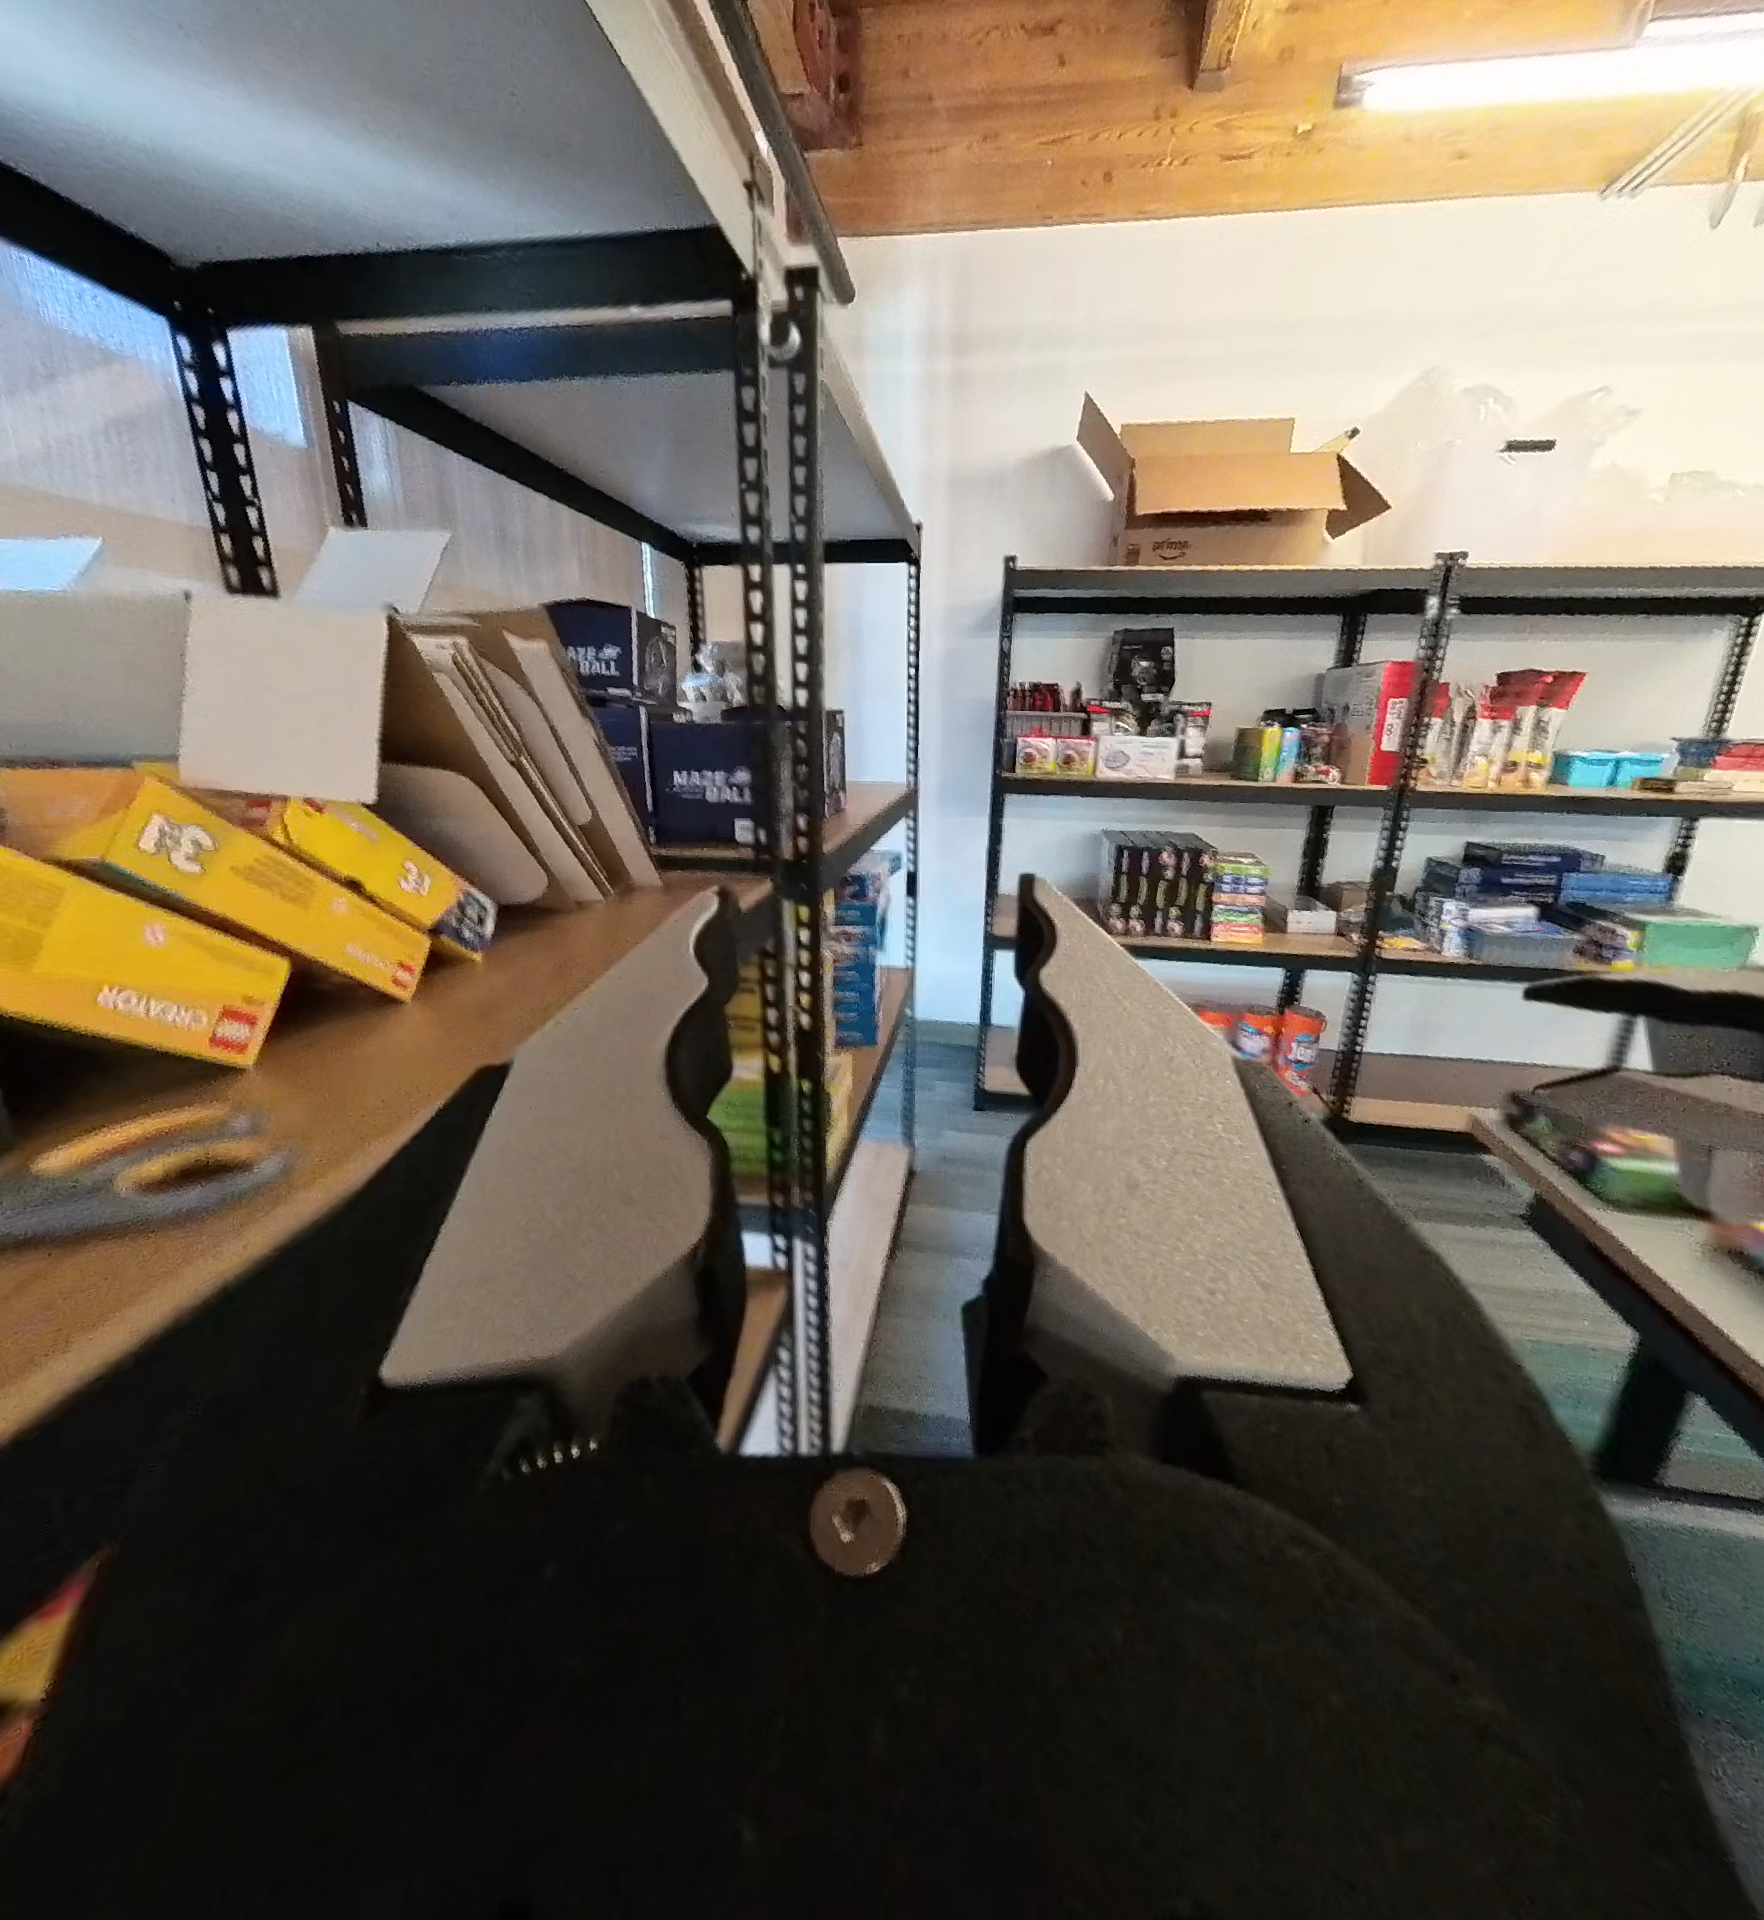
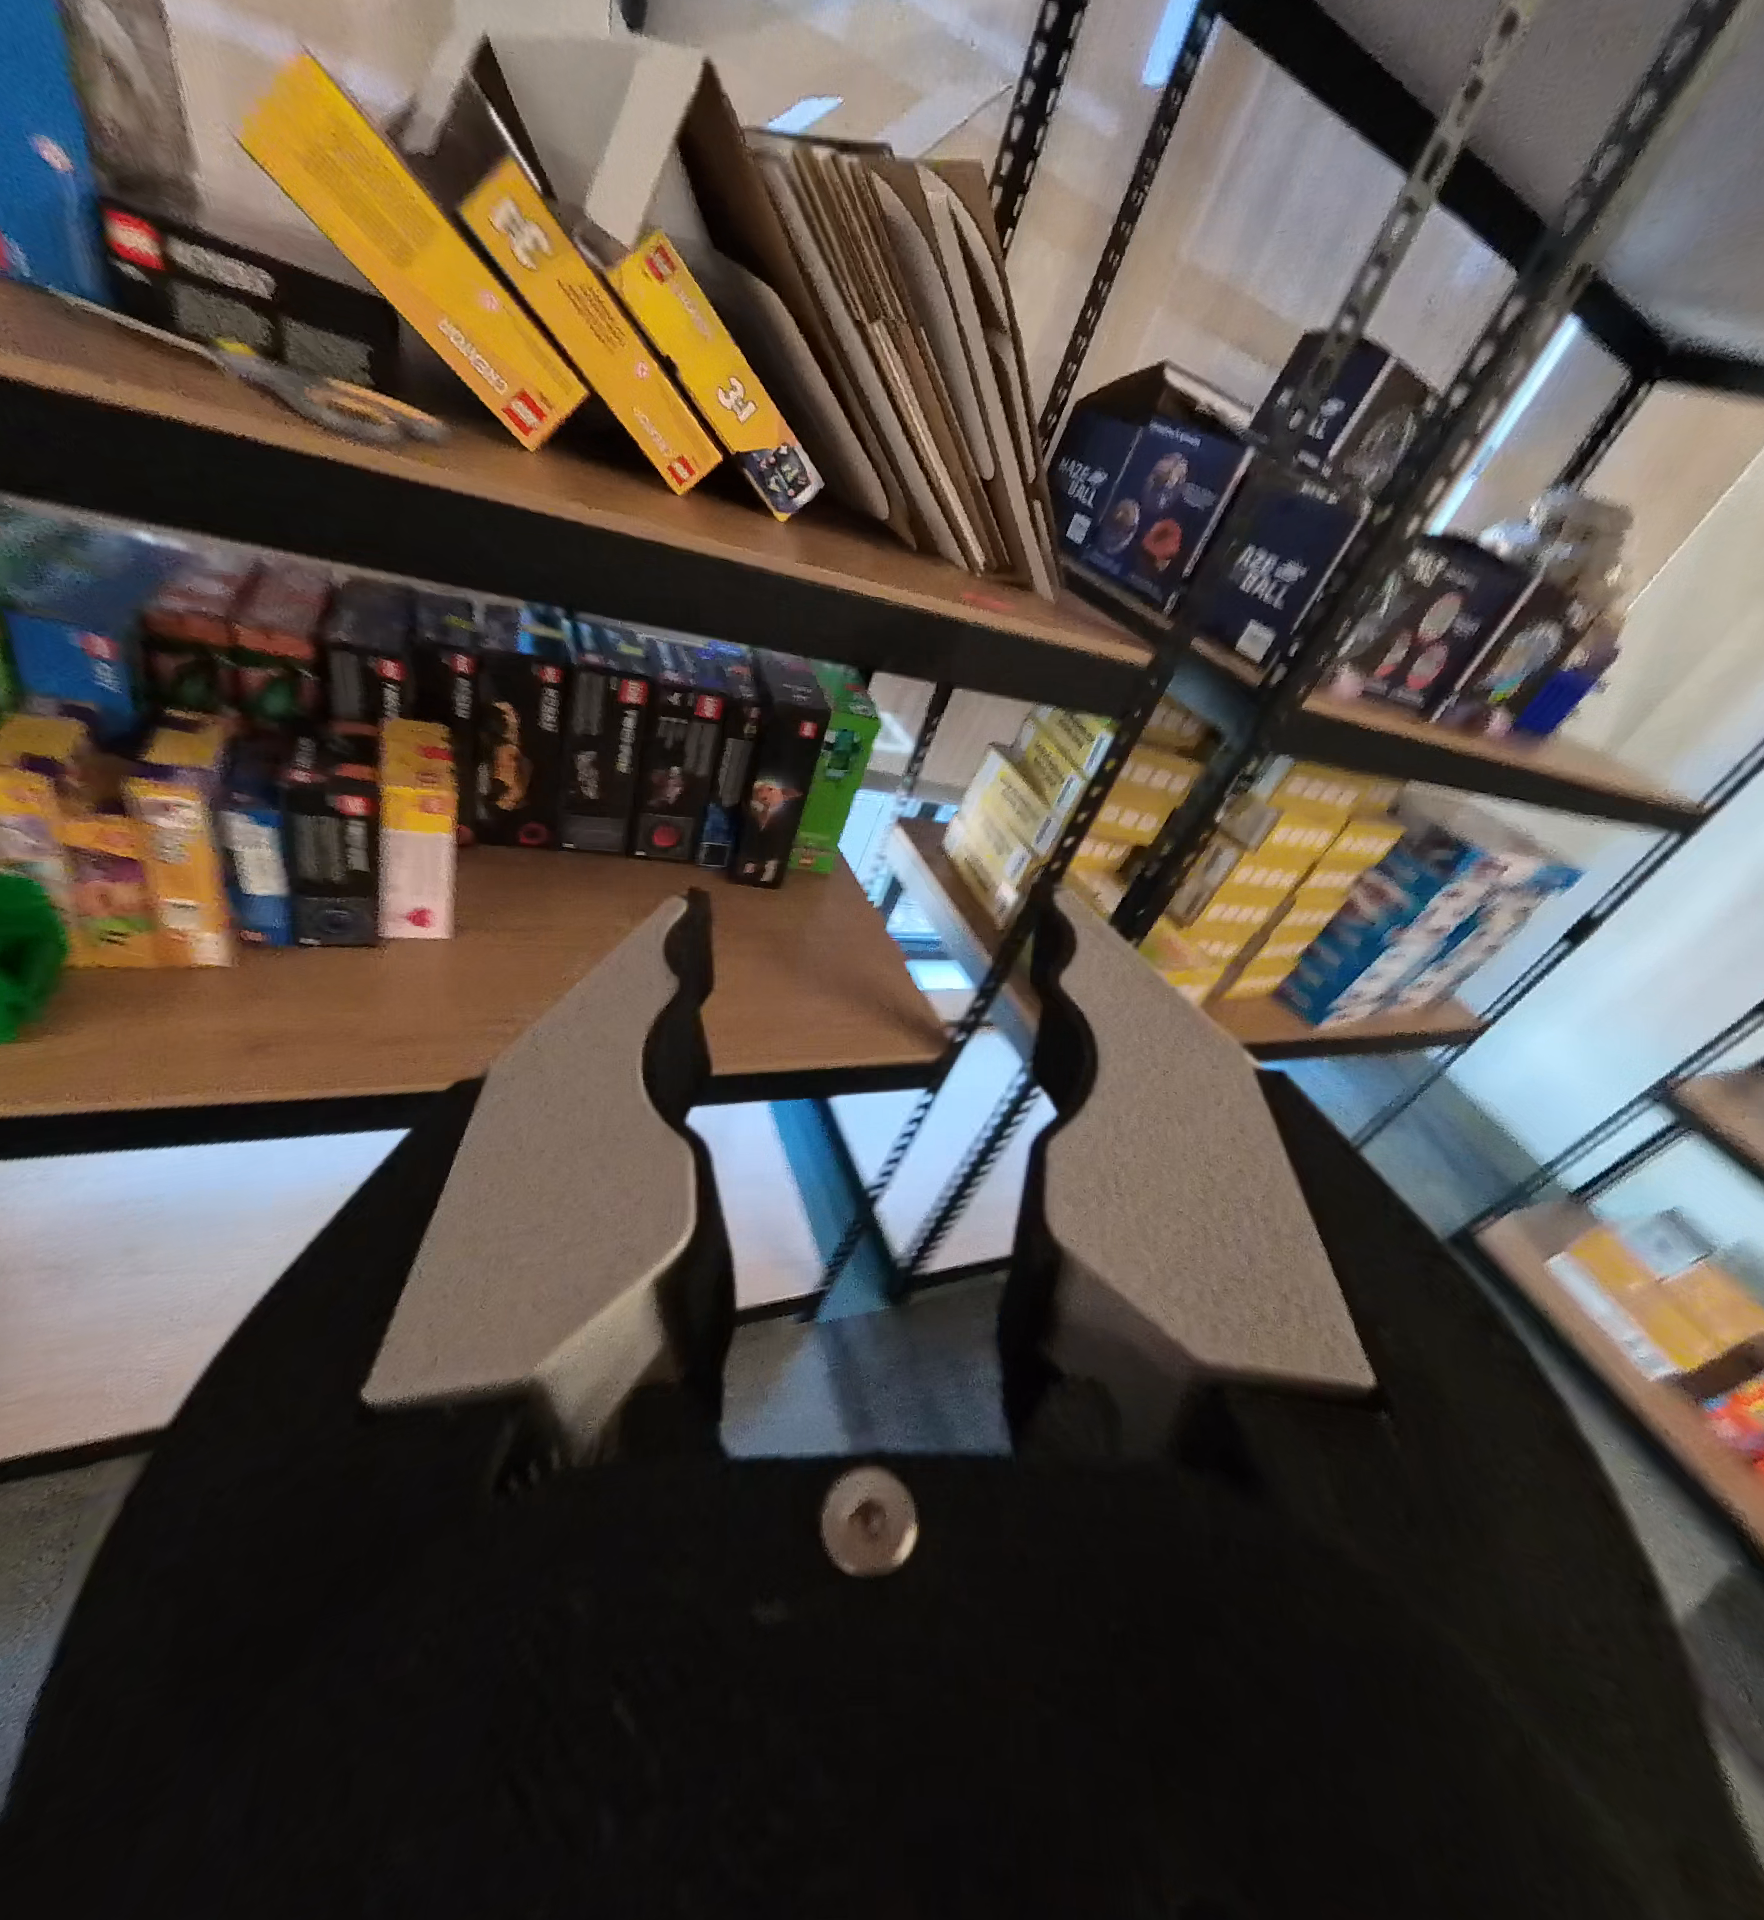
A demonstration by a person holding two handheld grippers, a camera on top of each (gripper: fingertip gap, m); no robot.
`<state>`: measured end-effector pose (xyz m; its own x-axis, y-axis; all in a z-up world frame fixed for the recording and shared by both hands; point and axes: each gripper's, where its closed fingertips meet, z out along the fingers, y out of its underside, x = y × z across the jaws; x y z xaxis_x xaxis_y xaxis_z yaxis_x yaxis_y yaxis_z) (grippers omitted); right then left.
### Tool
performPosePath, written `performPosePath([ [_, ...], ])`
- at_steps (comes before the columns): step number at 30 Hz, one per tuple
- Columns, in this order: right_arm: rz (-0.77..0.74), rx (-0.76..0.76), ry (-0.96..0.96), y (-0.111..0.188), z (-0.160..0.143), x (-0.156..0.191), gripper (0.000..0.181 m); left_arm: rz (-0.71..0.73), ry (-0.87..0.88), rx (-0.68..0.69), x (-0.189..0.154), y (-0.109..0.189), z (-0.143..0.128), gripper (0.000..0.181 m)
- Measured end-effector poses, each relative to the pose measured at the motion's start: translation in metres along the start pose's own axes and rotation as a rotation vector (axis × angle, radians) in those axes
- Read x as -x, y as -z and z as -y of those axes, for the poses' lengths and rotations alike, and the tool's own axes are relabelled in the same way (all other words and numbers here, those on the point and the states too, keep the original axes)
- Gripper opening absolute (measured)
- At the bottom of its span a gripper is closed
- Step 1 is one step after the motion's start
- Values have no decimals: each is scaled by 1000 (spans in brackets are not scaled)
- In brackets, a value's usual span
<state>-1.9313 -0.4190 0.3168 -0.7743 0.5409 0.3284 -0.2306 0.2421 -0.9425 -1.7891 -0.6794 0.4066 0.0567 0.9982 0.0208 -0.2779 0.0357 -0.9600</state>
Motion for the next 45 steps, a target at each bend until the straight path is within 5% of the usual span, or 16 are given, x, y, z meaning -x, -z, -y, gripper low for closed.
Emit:
performPosePath([
  [8,102,-87,104,-221,43,-51,65,11,-67,34,84,-121,-11,55],
  [17,187,-303,324,-481,132,-82,77,259,-63,49,148,-152,-27,54],
  [22,304,-401,356,-584,158,-86,77,475,-127,116,150,-171,-41,55],
  [30,598,-557,342,-642,174,-48,60,917,-177,50,114,-217,-78,49],
  [33,552,-523,388,-647,180,-38,55,987,-245,159,97,-247,-83,50],
  [37,561,-518,384,-646,176,-28,50,1042,-300,48,73,-276,-66,42],
  [45,568,-625,421,-639,175,-37,62,1071,-186,45,78,-322,-102,42],
])
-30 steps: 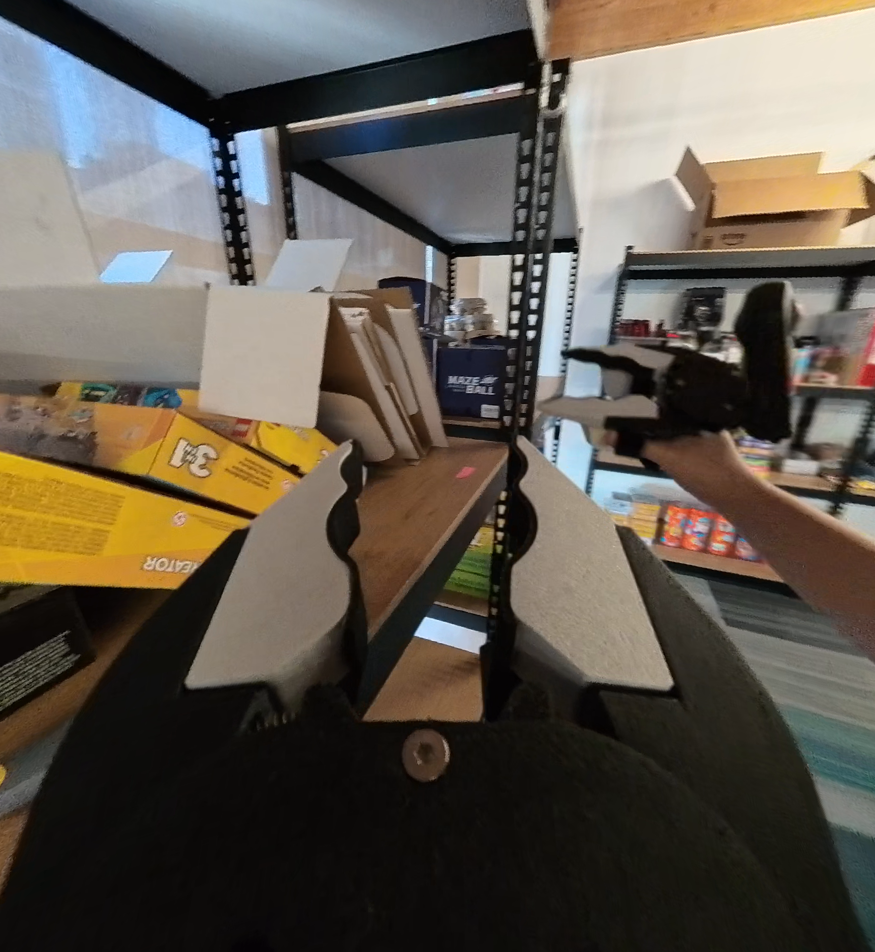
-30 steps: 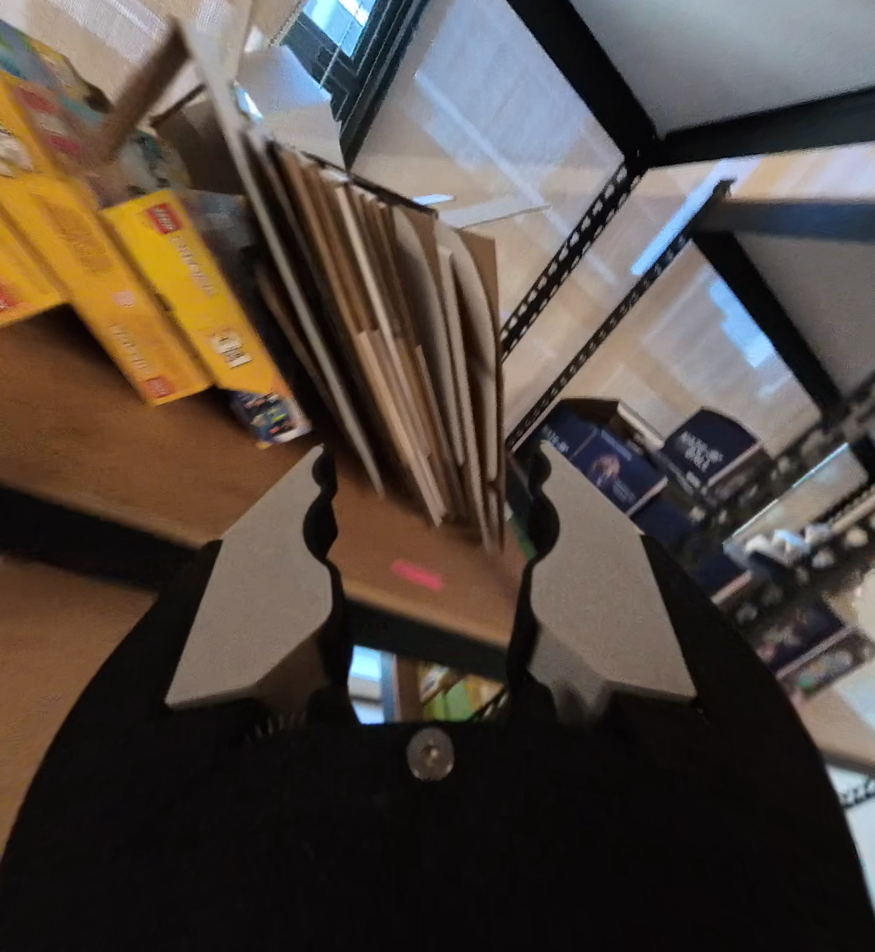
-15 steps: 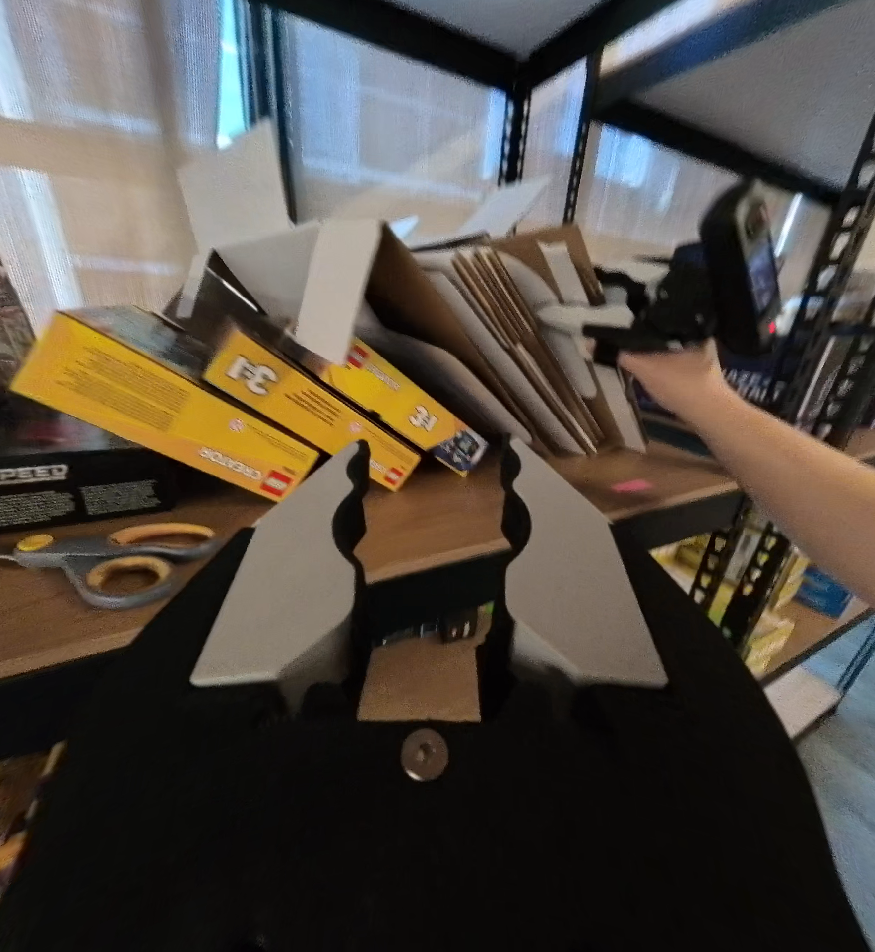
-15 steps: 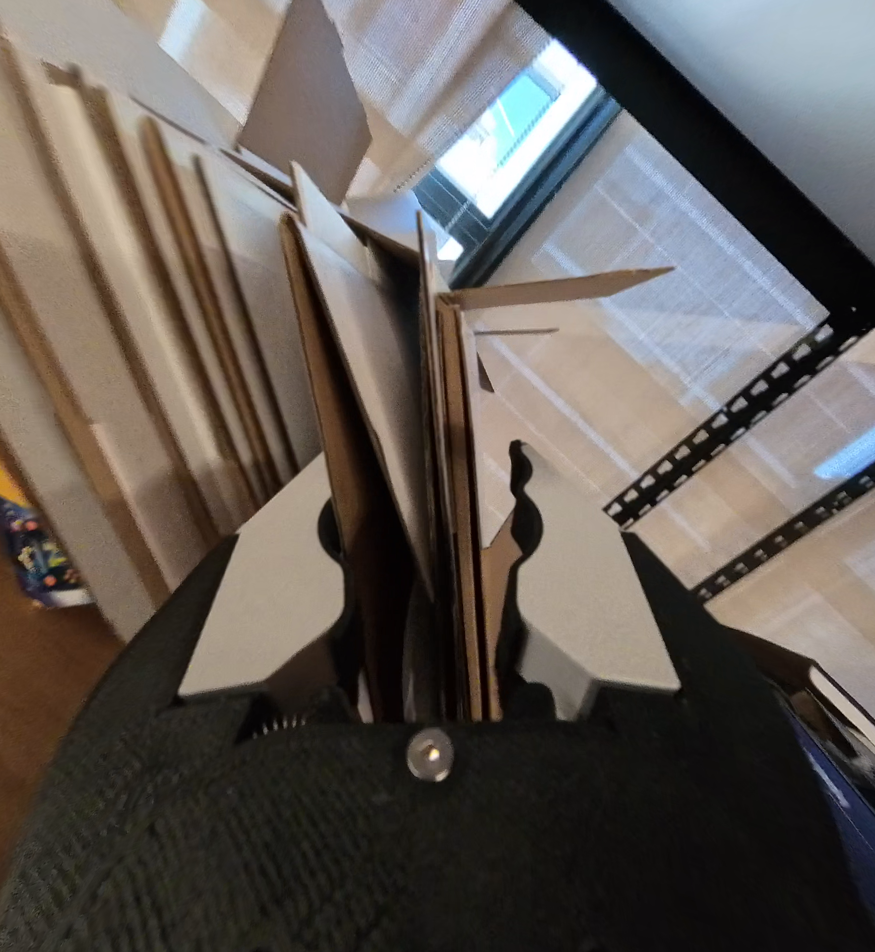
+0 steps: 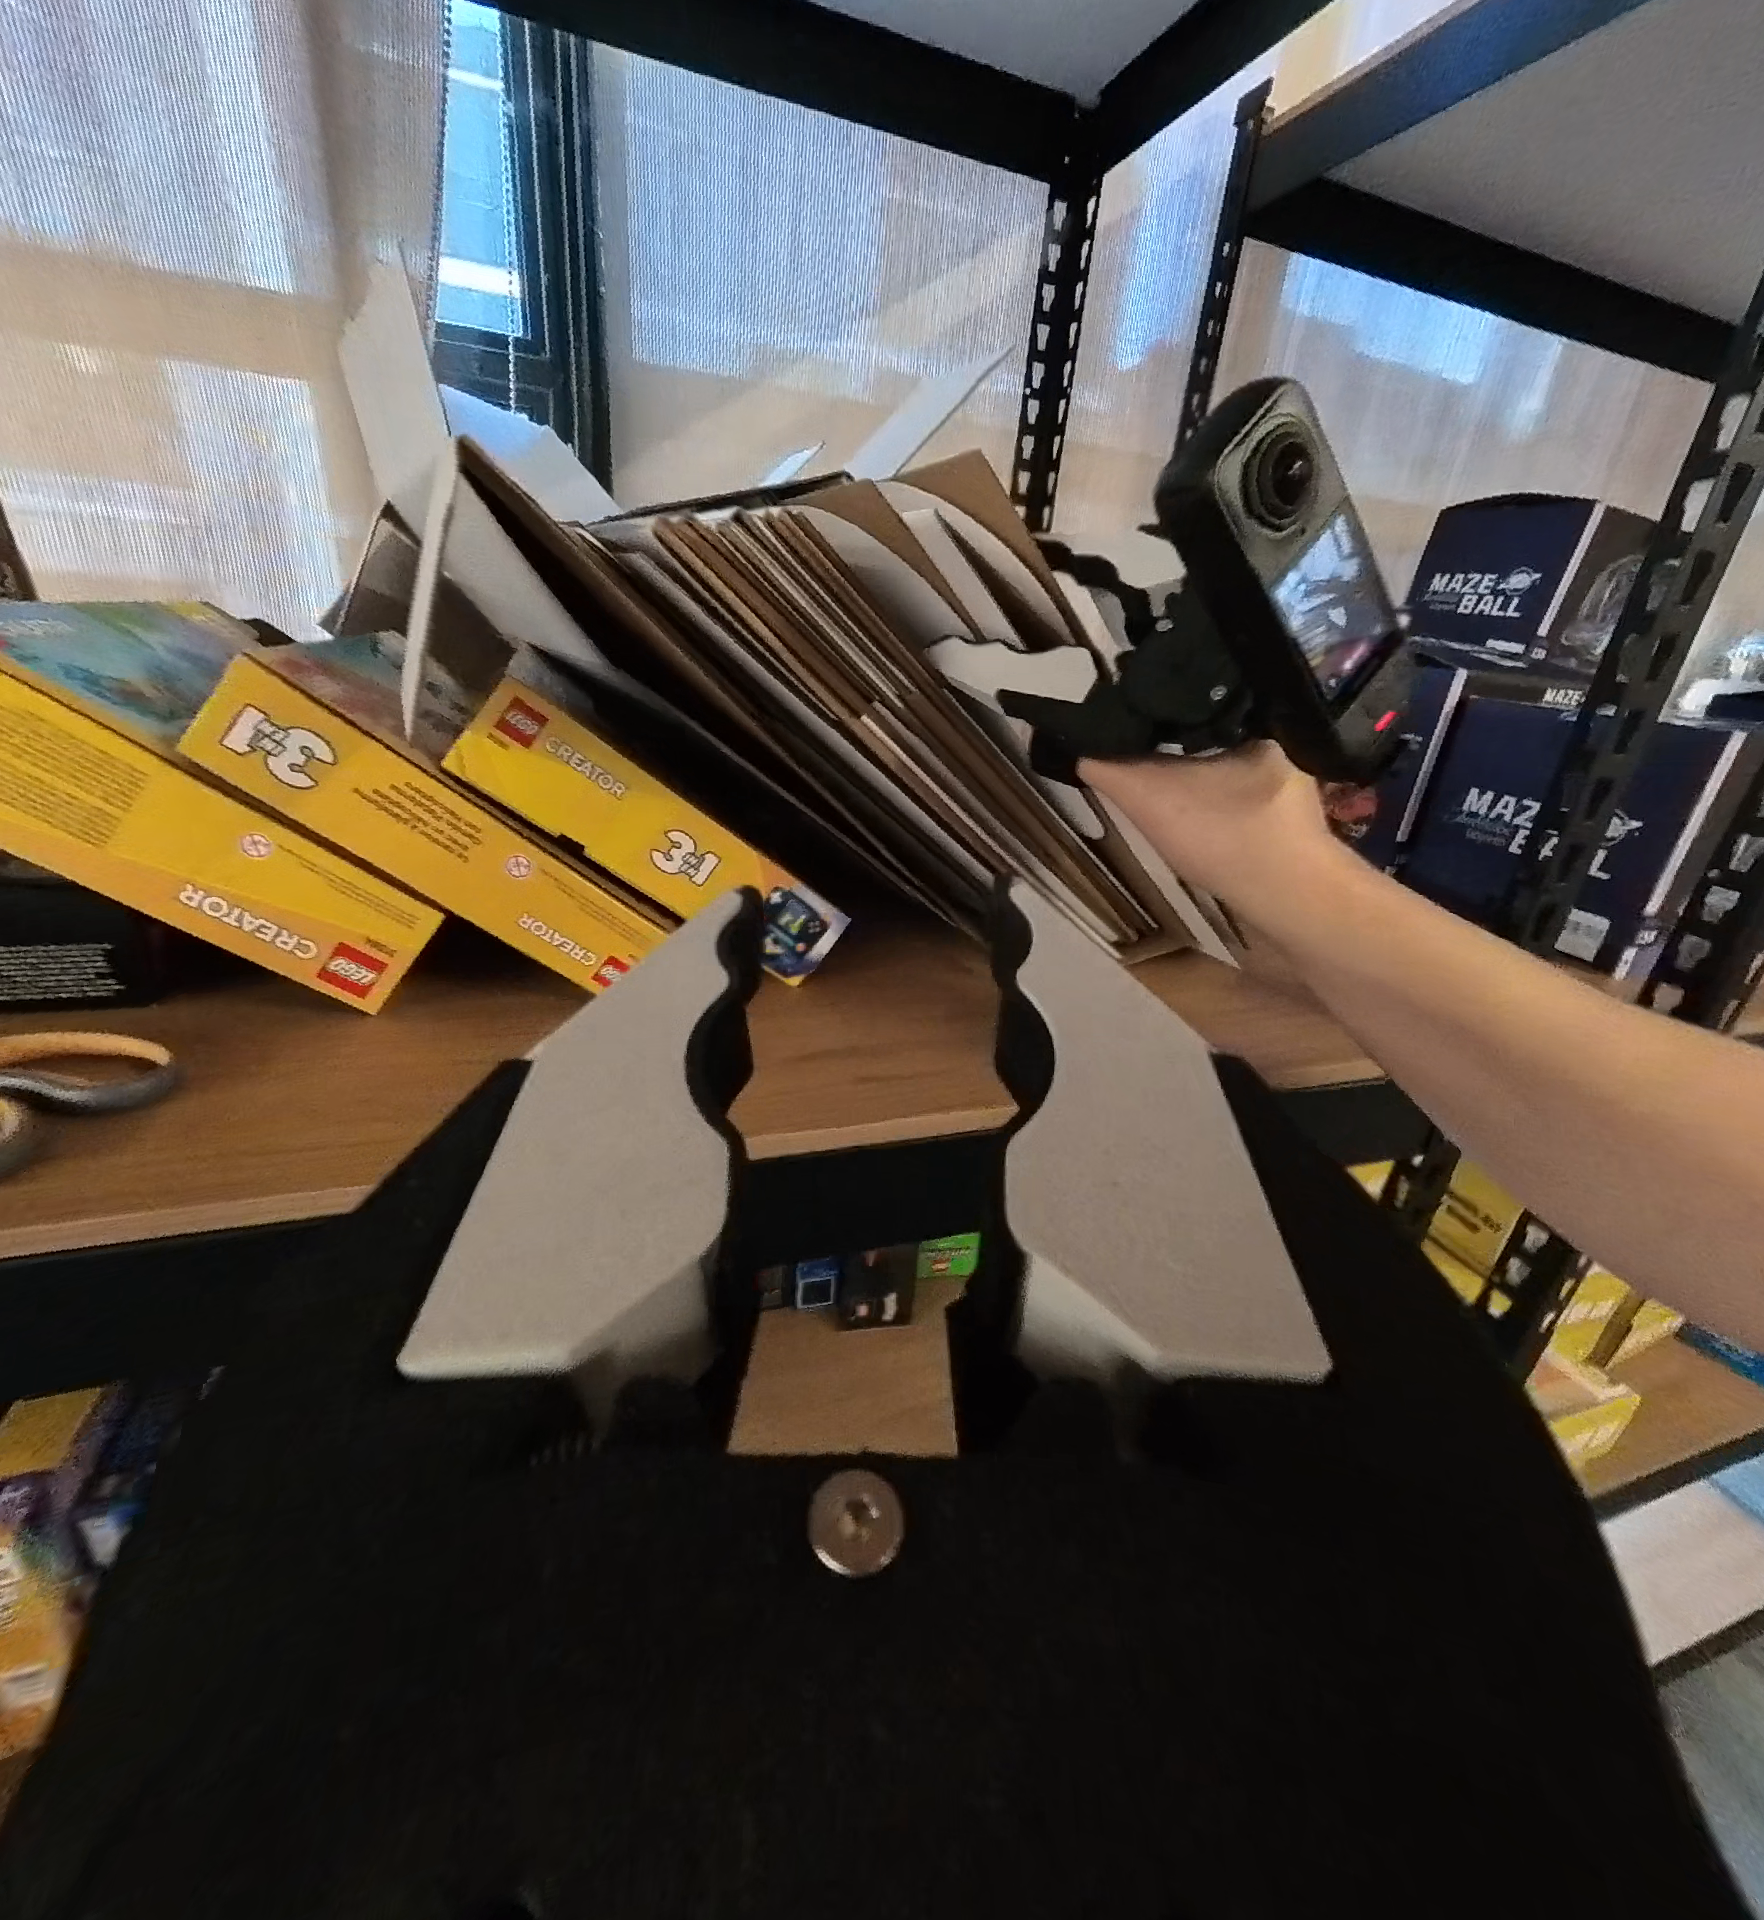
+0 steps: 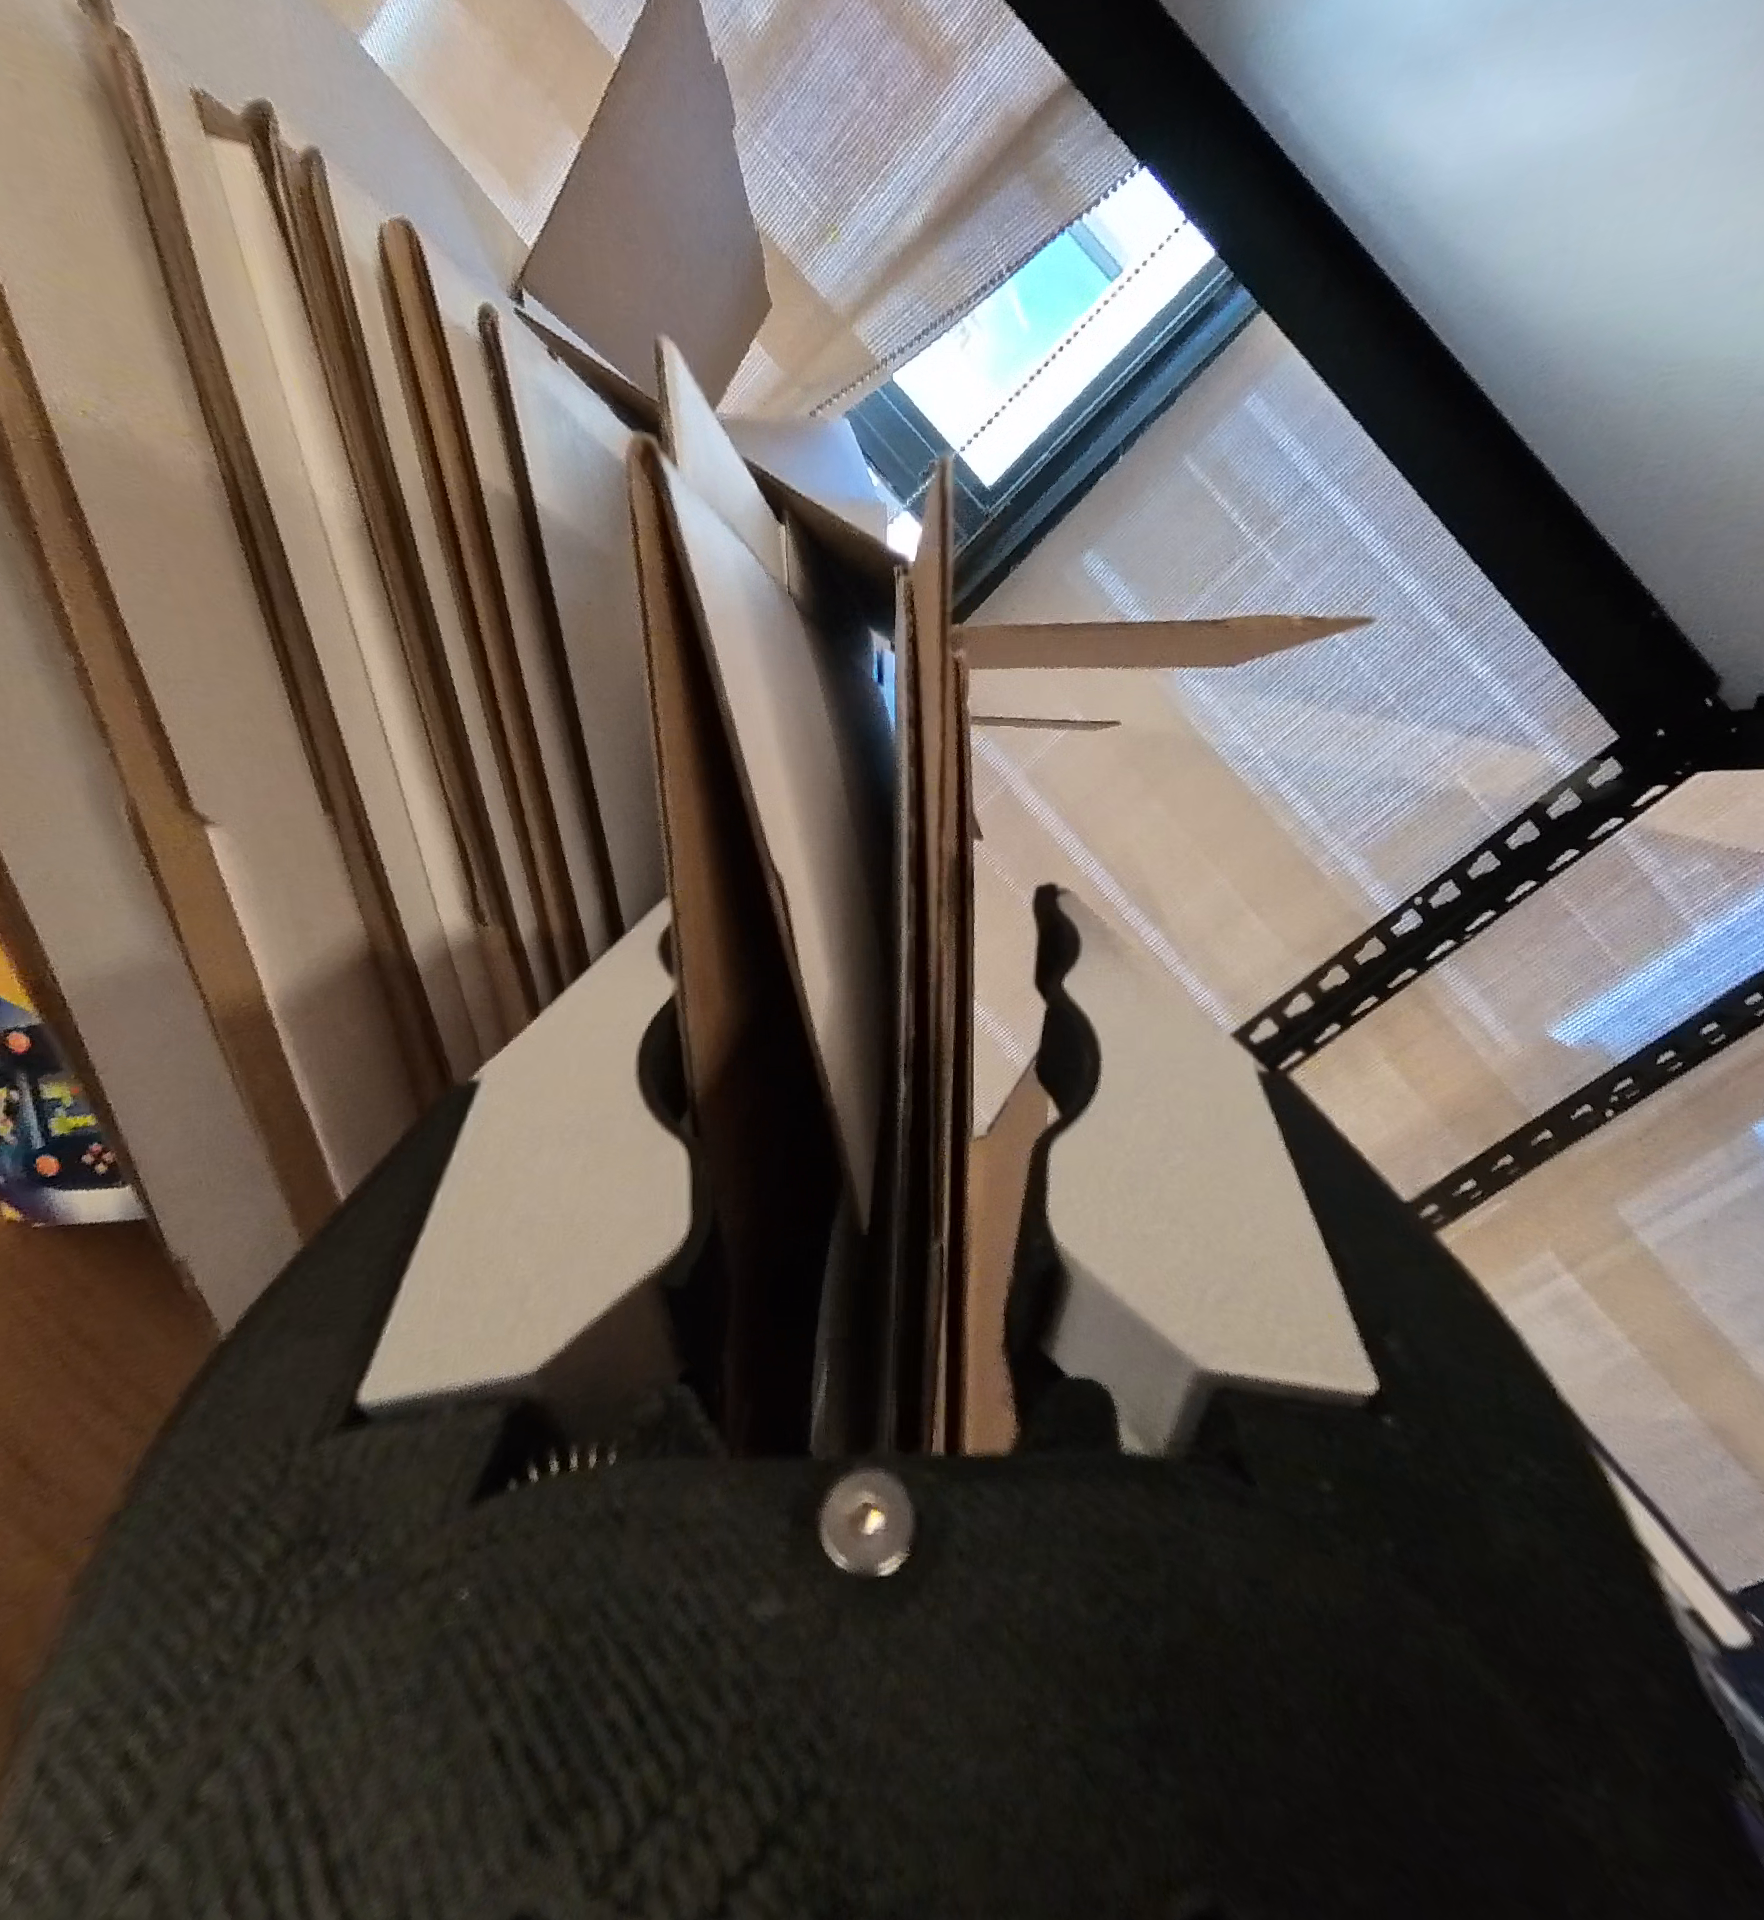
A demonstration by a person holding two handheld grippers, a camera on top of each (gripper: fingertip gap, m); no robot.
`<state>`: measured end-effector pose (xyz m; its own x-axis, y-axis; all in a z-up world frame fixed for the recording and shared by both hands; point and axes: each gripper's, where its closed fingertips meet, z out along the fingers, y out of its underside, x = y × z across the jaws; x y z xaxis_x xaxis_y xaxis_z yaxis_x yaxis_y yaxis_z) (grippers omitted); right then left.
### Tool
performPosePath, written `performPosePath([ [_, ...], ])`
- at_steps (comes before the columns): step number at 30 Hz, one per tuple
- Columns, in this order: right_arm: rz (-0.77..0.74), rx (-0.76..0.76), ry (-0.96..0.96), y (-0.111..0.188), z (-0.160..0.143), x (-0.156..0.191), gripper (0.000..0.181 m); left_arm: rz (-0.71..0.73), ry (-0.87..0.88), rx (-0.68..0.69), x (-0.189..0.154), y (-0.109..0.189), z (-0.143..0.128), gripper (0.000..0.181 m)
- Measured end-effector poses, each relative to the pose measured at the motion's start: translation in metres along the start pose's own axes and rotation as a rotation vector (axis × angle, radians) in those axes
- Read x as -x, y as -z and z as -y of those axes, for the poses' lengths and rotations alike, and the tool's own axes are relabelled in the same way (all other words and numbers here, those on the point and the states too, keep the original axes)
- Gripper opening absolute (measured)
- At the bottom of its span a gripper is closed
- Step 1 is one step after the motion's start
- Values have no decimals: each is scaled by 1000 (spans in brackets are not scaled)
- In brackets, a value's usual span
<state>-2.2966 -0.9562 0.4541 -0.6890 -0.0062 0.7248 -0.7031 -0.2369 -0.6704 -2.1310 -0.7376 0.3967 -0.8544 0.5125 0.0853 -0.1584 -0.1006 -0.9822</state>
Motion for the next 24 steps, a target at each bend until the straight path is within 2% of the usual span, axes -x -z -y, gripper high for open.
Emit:
performPosePath([
  [4,30,34,21,-12,0,4,51,-38,16,2,-12,-17,-1,42],
  [5,67,44,24,-12,-1,8,25,-47,10,-2,-13,-21,1,41],
  [6,78,40,1,-12,-1,8,19,-61,10,-7,-15,-25,2,40],
  [10,129,41,-179,-10,-3,-14,15,-145,35,-18,-26,-44,5,40],
  [17,83,85,-417,1,-16,-90,12,-236,22,21,-42,-66,-11,40],
  [24,72,97,-398,24,-19,-105,13,-308,69,56,-57,-93,-23,41],
])
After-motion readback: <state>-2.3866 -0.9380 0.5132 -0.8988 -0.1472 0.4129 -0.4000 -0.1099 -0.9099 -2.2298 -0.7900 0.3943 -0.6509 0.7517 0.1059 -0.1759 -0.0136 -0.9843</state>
